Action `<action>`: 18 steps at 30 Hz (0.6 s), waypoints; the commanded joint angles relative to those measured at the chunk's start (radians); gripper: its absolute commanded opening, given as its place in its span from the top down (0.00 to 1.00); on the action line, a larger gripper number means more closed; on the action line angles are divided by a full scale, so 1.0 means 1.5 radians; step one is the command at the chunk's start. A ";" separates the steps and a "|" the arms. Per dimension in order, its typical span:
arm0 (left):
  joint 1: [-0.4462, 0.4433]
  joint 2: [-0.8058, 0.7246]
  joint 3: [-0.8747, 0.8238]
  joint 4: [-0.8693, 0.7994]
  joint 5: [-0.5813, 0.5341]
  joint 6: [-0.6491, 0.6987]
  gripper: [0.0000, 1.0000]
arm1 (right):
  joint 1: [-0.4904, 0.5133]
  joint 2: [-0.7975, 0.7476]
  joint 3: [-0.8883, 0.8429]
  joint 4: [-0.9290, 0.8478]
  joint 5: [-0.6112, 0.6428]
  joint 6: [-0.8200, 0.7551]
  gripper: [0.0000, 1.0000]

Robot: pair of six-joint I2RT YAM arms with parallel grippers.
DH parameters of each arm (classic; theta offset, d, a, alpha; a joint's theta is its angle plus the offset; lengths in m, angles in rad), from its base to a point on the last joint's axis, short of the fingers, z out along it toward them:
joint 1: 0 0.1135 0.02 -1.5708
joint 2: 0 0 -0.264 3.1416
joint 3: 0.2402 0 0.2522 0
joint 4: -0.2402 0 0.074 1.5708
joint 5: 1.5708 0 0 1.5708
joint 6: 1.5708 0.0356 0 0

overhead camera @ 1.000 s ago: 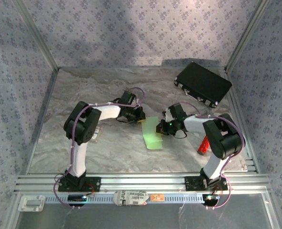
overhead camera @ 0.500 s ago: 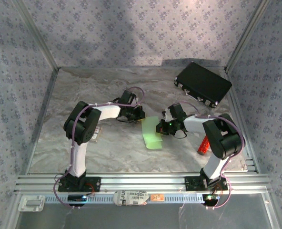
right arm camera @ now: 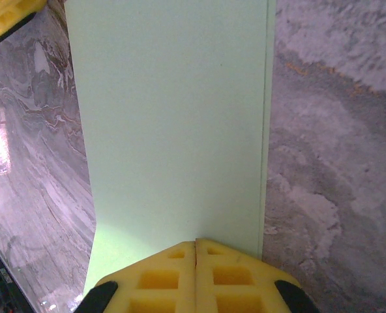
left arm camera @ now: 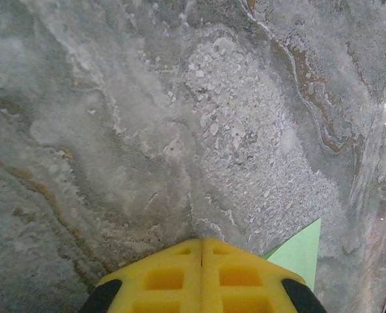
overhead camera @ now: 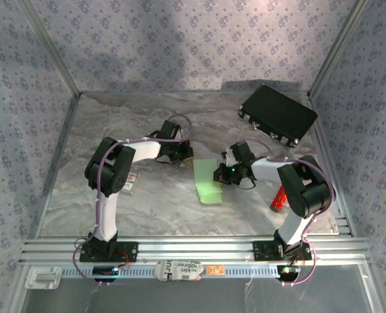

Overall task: Fold a paper plane with a square sheet of paper (pick it up from the middle)
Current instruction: First fold the square sheet of paper in half at the center of the table.

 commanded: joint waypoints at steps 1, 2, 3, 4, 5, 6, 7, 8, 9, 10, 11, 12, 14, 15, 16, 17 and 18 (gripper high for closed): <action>0.007 -0.025 0.002 -0.010 -0.041 -0.003 0.98 | 0.001 0.028 -0.038 -0.096 0.076 -0.001 1.00; 0.005 -0.040 0.001 -0.013 -0.042 -0.003 0.97 | 0.002 0.027 -0.037 -0.092 0.074 0.003 1.00; 0.003 -0.057 -0.002 -0.018 -0.043 -0.001 0.97 | 0.002 0.027 -0.036 -0.088 0.071 0.008 1.00; 0.000 -0.074 -0.004 -0.027 -0.046 -0.001 0.97 | 0.003 0.026 -0.036 -0.084 0.071 0.010 1.00; -0.003 -0.088 -0.007 -0.035 -0.046 -0.005 0.96 | 0.003 0.024 -0.035 -0.083 0.072 0.012 1.00; -0.009 -0.105 -0.013 -0.039 -0.044 -0.009 0.96 | 0.003 0.023 -0.033 -0.084 0.074 0.014 1.00; -0.017 -0.121 -0.021 -0.042 -0.041 -0.014 0.96 | 0.003 0.021 -0.032 -0.085 0.077 0.014 1.00; -0.023 -0.133 -0.029 -0.046 -0.041 -0.020 0.96 | 0.003 0.020 -0.032 -0.086 0.078 0.014 1.00; -0.035 -0.145 -0.040 -0.051 -0.038 -0.032 0.97 | 0.003 0.018 -0.033 -0.086 0.079 0.014 1.00; -0.045 -0.154 -0.051 -0.050 -0.029 -0.045 0.97 | 0.003 0.016 -0.034 -0.087 0.080 0.014 1.00; -0.056 -0.160 -0.064 -0.041 -0.018 -0.055 0.97 | 0.003 0.016 -0.034 -0.087 0.080 0.014 1.00; -0.069 -0.165 -0.081 -0.026 -0.005 -0.069 0.97 | 0.003 0.016 -0.035 -0.089 0.079 0.013 1.00; -0.093 -0.171 -0.106 -0.009 0.011 -0.100 0.98 | 0.003 0.016 -0.036 -0.087 0.079 0.013 1.00; -0.106 -0.173 -0.119 0.005 0.022 -0.114 0.98 | 0.004 0.016 -0.038 -0.086 0.080 0.012 1.00; -0.117 -0.173 -0.130 0.015 0.027 -0.128 0.98 | 0.003 0.017 -0.038 -0.085 0.080 0.013 1.00; -0.126 -0.172 -0.138 0.029 0.035 -0.141 0.98 | 0.003 0.018 -0.039 -0.085 0.079 0.013 1.00; -0.135 -0.169 -0.146 0.041 0.046 -0.150 0.99 | 0.004 0.018 -0.040 -0.085 0.080 0.012 1.00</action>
